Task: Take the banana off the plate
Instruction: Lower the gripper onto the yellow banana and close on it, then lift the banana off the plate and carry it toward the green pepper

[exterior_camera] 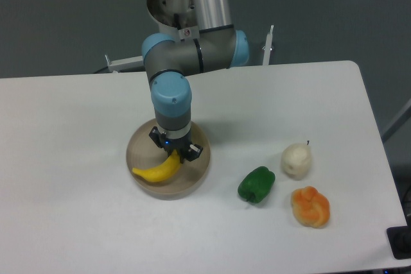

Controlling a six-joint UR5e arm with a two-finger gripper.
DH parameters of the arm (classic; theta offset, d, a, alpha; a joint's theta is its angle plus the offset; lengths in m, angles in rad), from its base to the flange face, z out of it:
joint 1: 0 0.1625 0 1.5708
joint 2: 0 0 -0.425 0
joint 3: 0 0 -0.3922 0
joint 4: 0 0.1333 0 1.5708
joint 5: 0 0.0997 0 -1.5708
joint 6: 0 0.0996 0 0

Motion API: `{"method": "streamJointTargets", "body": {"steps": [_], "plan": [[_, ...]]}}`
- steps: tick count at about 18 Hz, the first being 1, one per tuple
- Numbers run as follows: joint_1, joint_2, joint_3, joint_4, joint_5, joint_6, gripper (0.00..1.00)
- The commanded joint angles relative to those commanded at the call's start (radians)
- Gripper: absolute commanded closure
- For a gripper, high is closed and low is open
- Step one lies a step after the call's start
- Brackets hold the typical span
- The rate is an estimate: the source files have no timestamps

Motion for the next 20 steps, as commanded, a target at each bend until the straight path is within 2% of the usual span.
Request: {"method": "streamJointTargets", "body": {"steps": [10, 20], "plan": [[0.172, 0.015, 0.181, -0.018, 0.0, 0.178, 0.71], [0.321, 0.015, 0.245, -0.043, -0.002, 0.37, 0.71]]}}
